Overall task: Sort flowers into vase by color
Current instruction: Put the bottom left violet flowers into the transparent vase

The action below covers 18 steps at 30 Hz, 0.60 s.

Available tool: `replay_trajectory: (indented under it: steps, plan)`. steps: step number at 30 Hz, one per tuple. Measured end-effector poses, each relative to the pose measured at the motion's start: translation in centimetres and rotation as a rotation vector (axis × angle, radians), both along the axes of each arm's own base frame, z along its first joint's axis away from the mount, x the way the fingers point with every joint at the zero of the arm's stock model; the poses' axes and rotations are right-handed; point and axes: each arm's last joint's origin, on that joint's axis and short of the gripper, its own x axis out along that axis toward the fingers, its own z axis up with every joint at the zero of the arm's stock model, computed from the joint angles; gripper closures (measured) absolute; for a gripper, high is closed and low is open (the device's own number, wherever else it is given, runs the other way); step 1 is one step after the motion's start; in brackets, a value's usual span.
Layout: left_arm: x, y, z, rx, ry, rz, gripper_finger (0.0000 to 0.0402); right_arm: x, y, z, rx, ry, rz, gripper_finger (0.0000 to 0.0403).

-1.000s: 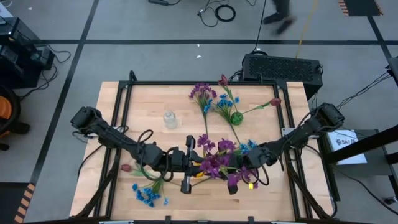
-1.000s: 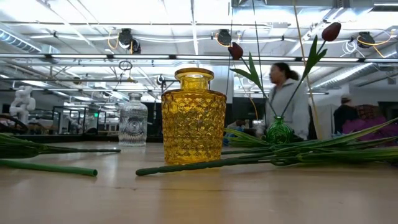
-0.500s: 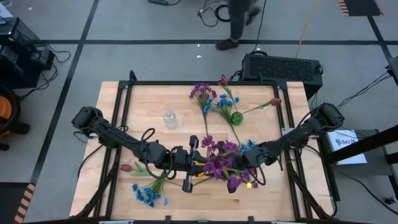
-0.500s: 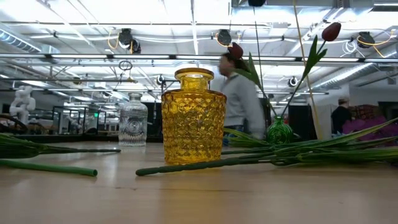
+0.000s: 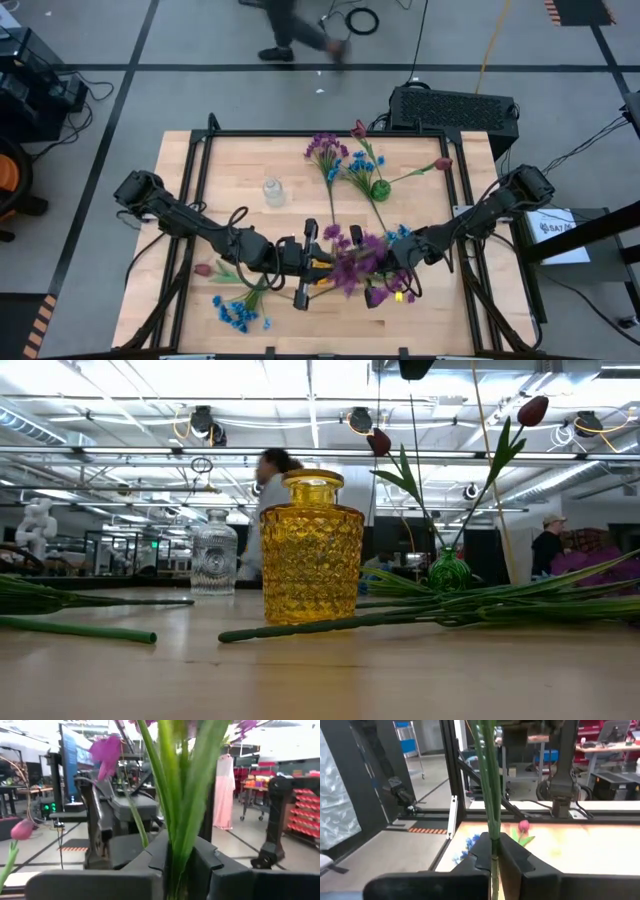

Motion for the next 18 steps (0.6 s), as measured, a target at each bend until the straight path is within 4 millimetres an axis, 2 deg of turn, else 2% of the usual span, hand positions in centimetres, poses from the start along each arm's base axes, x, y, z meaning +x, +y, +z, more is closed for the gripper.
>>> replay_trajectory:
  steps: [11,18]
  plan:
    - [-0.5,-0.3,-0.1,-0.009,0.056,0.100,0.0234,-1.0,-0.9,0.5,0.026,0.099,-0.027,0.0401]
    - [-1.2,-0.6,0.5,0.009,0.048,0.110,0.0217,-1.1,-1.0,0.5,0.027,0.111,-0.028,0.0402]
